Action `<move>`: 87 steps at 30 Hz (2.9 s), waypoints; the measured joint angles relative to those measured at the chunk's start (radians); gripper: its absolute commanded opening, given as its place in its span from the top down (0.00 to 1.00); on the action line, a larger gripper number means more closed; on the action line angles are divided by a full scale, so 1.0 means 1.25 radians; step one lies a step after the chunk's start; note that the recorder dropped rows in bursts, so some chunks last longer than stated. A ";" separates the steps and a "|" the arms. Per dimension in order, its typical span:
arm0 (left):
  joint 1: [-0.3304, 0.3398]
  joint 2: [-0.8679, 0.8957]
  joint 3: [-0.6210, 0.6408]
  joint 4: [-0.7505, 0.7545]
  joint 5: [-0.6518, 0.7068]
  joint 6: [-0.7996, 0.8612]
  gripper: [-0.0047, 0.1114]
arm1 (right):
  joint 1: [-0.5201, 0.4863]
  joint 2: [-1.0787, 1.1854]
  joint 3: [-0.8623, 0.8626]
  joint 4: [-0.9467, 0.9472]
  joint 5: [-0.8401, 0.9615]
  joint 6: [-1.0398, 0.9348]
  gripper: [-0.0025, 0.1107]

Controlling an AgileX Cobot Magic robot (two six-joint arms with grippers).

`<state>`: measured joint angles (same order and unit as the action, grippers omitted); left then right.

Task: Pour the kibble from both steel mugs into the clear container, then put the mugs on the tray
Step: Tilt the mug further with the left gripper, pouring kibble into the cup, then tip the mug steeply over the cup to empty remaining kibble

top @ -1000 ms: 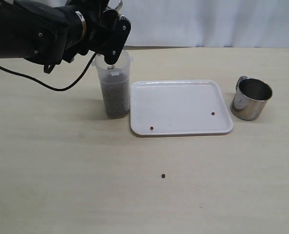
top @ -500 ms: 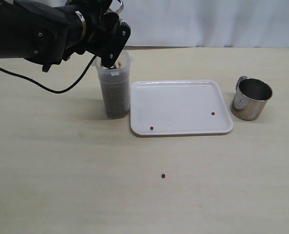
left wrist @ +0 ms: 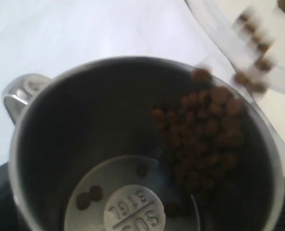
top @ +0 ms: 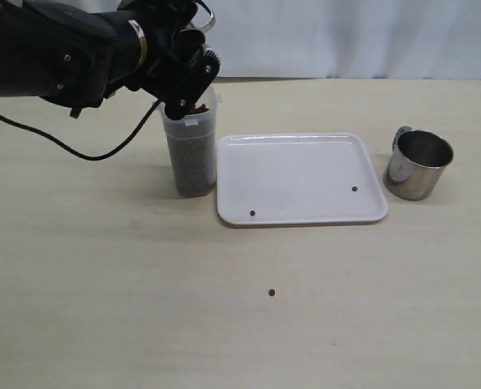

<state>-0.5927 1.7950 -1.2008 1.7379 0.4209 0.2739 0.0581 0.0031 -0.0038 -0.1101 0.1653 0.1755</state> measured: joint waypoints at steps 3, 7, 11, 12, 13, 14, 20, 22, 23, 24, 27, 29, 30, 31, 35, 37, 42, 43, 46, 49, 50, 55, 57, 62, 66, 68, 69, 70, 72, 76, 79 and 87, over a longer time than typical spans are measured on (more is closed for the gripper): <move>0.000 0.000 0.000 0.002 0.002 0.007 0.96 | 0.000 0.000 0.000 0.000 0.000 0.000 0.93; -0.007 0.000 0.000 0.002 0.028 0.009 0.96 | 0.000 0.000 0.000 0.000 0.000 0.000 0.93; -0.029 0.000 0.000 0.003 0.066 0.009 0.96 | 0.000 0.000 0.000 0.000 0.000 0.000 0.93; -0.036 0.000 0.000 0.003 0.069 0.009 0.96 | 0.000 0.000 0.000 0.000 0.000 0.000 0.93; -0.042 0.000 0.000 0.003 0.071 0.009 0.96 | 0.000 0.000 0.000 0.000 0.000 0.000 0.93; -0.047 0.000 0.000 0.003 0.073 0.009 0.96 | 0.000 0.000 0.000 0.000 0.000 0.000 0.93; -0.059 0.000 0.000 0.003 0.133 0.009 0.96 | 0.000 0.000 0.000 0.000 0.000 0.000 0.93; -0.059 0.000 0.000 0.003 0.141 0.009 0.96 | 0.000 0.000 0.000 0.000 0.000 0.000 0.93; -0.059 0.001 0.000 0.003 0.145 0.009 0.96 | 0.000 0.000 0.000 0.000 0.000 0.000 0.93; -0.059 0.003 0.000 0.003 0.151 0.009 0.96 | 0.000 0.000 0.000 0.000 0.000 0.000 0.93; -0.067 0.020 -0.001 0.003 0.181 0.010 0.96 | 0.000 0.000 0.000 0.000 0.000 0.000 0.93; -0.078 0.039 -0.001 0.003 0.213 0.010 0.96 | 0.000 0.000 0.000 0.000 0.000 0.000 0.93; -0.083 0.046 -0.001 0.003 0.218 0.010 0.96 | 0.000 0.000 0.000 0.000 0.000 0.000 0.93; -0.087 0.050 -0.001 0.003 0.220 0.010 0.96 | 0.000 0.000 0.000 0.000 0.000 0.000 0.93; -0.106 0.056 -0.001 0.003 0.221 0.010 0.96 | 0.000 0.000 0.000 0.000 0.000 0.000 0.93; -0.111 0.056 -0.001 0.003 0.221 0.010 0.96 | 0.000 0.000 0.000 0.000 0.000 0.000 0.93; -0.111 0.056 -0.001 0.003 0.235 0.015 0.96 | 0.000 0.000 0.000 0.000 0.000 0.000 0.93; -0.115 0.056 -0.001 0.003 0.242 0.016 0.96 | 0.000 0.000 0.000 0.000 0.000 0.000 0.93; -0.131 0.058 -0.001 0.003 0.286 0.035 0.96 | 0.000 0.000 0.000 0.000 0.000 0.000 0.93; -0.150 0.058 -0.001 0.003 0.309 0.061 0.96 | 0.000 0.000 0.000 0.000 0.000 0.000 0.93; -0.157 0.060 -0.001 0.003 0.312 0.068 0.96 | 0.000 0.000 0.000 0.000 0.000 0.000 0.93; -0.170 0.069 -0.002 0.003 0.333 0.097 0.96 | 0.000 0.000 0.000 0.000 0.000 0.000 0.93; -0.170 0.074 -0.002 0.003 0.361 0.109 0.96 | 0.000 0.000 0.000 0.000 0.000 0.000 0.93; -0.170 0.087 -0.002 0.003 0.422 0.128 0.96 | 0.000 0.000 0.000 0.000 0.000 0.000 0.93; -0.170 0.092 -0.008 0.000 0.432 0.134 0.96 | 0.000 0.000 0.000 0.000 0.000 0.000 0.93; -0.170 0.095 -0.025 -0.001 0.436 0.135 0.96 | 0.000 0.000 0.000 0.000 0.000 0.000 0.93; -0.170 0.095 -0.036 -0.001 0.438 0.135 0.96 | 0.000 0.000 0.000 0.000 0.000 0.000 0.93; -0.170 0.096 -0.046 -0.001 0.440 0.135 0.96 | 0.000 0.000 0.000 0.000 0.000 0.000 0.93; -0.170 0.096 -0.066 0.000 0.440 0.135 0.96 | 0.000 0.000 0.000 0.000 0.000 0.000 0.93; -0.170 0.105 -0.072 0.001 0.422 0.136 0.96 | 0.000 0.000 0.000 0.000 0.000 0.000 0.93; -0.170 0.137 -0.072 0.001 0.434 0.162 0.96 | 0.000 0.000 0.000 0.000 0.000 0.000 0.93; -0.170 0.178 -0.072 -0.001 0.461 0.160 0.96 | 0.000 0.000 0.000 0.000 0.000 0.000 0.93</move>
<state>-0.8048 2.0178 -1.2912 1.7373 0.9969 0.4741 0.0581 0.0031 -0.0038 -0.1101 0.1653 0.1755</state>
